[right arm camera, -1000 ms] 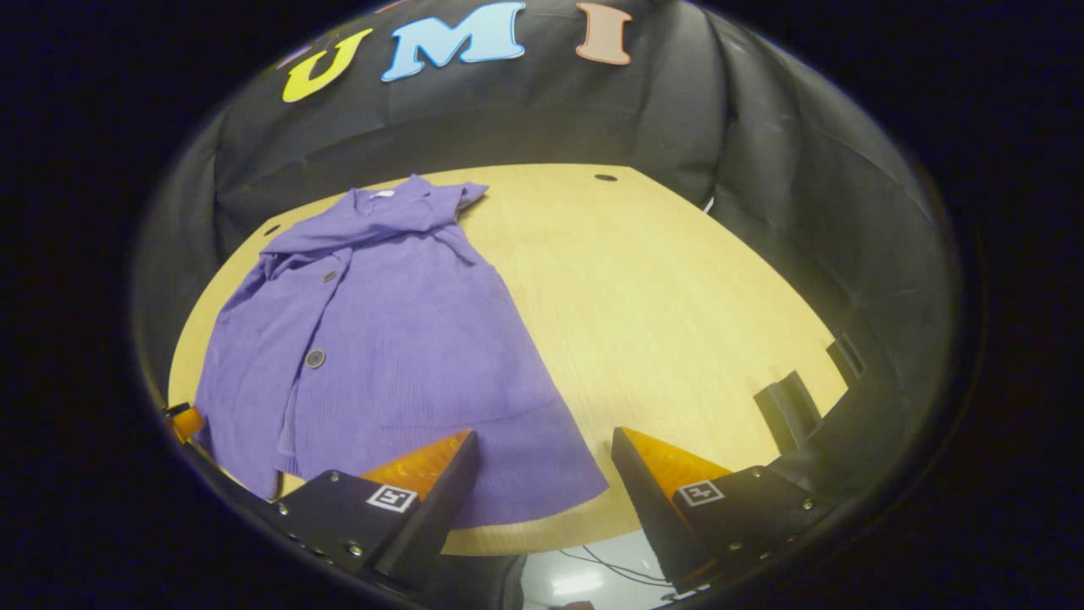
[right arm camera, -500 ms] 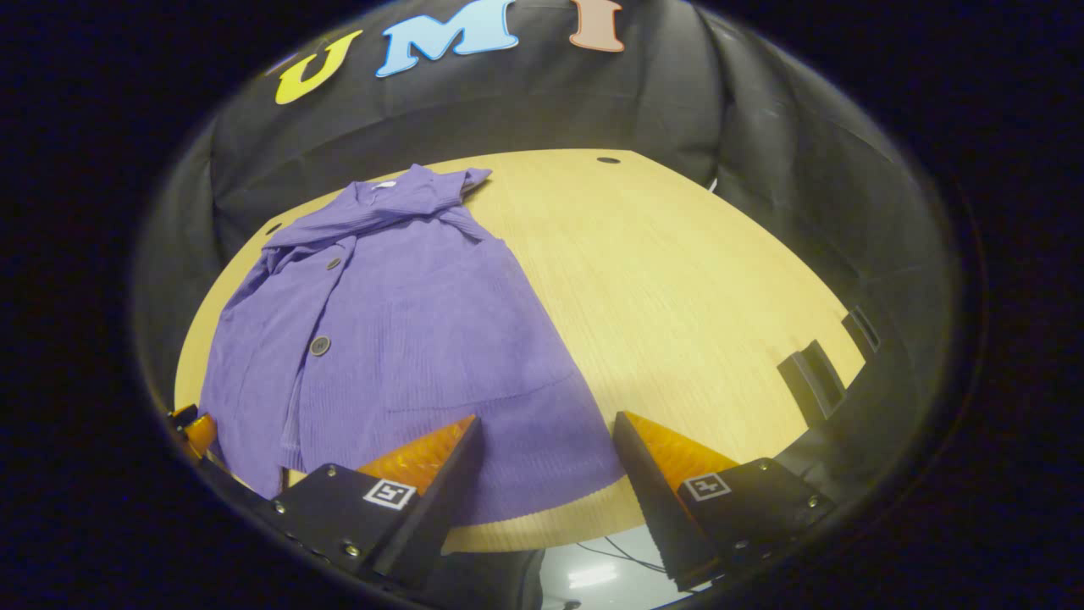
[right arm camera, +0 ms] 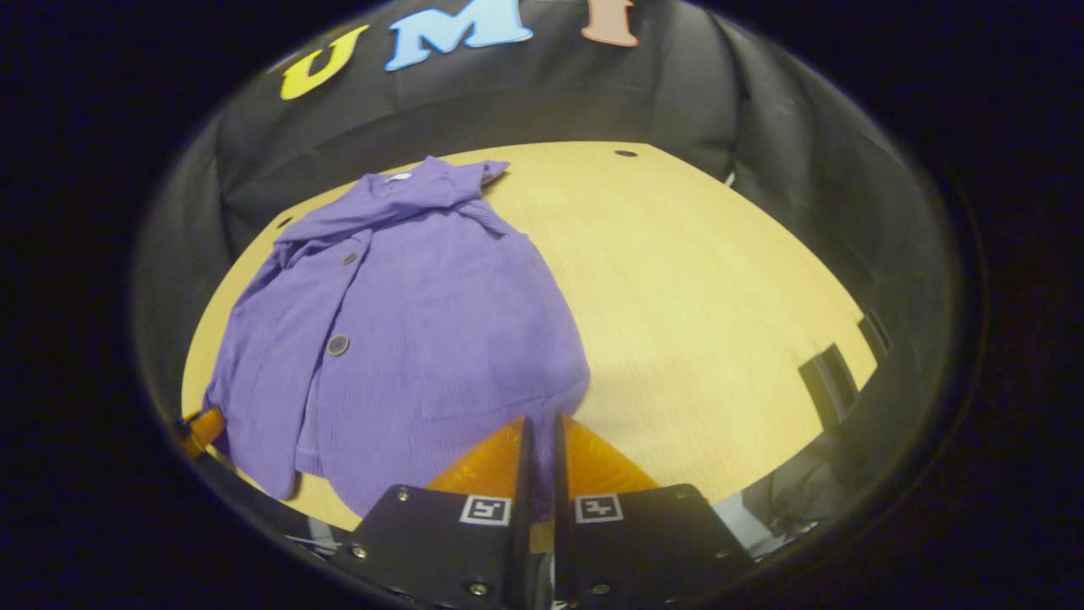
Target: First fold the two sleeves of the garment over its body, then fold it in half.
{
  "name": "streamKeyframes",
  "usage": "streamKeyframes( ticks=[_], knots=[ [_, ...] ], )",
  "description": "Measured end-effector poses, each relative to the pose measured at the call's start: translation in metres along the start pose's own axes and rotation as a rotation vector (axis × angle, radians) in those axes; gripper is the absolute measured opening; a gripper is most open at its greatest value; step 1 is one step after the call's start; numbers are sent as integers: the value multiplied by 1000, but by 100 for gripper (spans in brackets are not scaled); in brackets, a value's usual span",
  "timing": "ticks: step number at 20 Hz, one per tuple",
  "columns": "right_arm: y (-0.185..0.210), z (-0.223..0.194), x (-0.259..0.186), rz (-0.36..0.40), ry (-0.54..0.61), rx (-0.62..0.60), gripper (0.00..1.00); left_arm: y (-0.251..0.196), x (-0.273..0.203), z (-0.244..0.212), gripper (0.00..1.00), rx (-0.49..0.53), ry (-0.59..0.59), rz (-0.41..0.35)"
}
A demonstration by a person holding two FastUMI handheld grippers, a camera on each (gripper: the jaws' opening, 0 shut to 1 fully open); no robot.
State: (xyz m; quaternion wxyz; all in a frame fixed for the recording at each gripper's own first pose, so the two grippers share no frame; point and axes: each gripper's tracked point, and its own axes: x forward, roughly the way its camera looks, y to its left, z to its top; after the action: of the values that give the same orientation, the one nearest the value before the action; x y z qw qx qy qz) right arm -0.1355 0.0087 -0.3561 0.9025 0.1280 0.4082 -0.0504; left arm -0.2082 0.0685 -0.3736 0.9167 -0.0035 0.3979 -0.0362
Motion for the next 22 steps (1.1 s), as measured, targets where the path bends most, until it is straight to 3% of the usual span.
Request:
streamKeyframes(
  ticks=[2, 3, 9, 15, 22],
  knots=[
    [1, 6, 0, -9, -4, -16, 16, -2, 2, 4, 8, 11, 16, 5],
    [2, 3, -3, -8, 9, -18, 4, -6, 2, 3, 7, 9, 18, -6],
    [11, 19, -15, 24, -26, 4, 2, -14, -10, 19, 7, -76, 7, -89],
    [27, 72, -49, 131, -140, 85, 2, -30, -33, 85, 7, -140, -100, -192],
    [56, 140, -58, 240, -210, 57, 0, -38, -33, 168, 7, -181, -198, -224]
  ],
)
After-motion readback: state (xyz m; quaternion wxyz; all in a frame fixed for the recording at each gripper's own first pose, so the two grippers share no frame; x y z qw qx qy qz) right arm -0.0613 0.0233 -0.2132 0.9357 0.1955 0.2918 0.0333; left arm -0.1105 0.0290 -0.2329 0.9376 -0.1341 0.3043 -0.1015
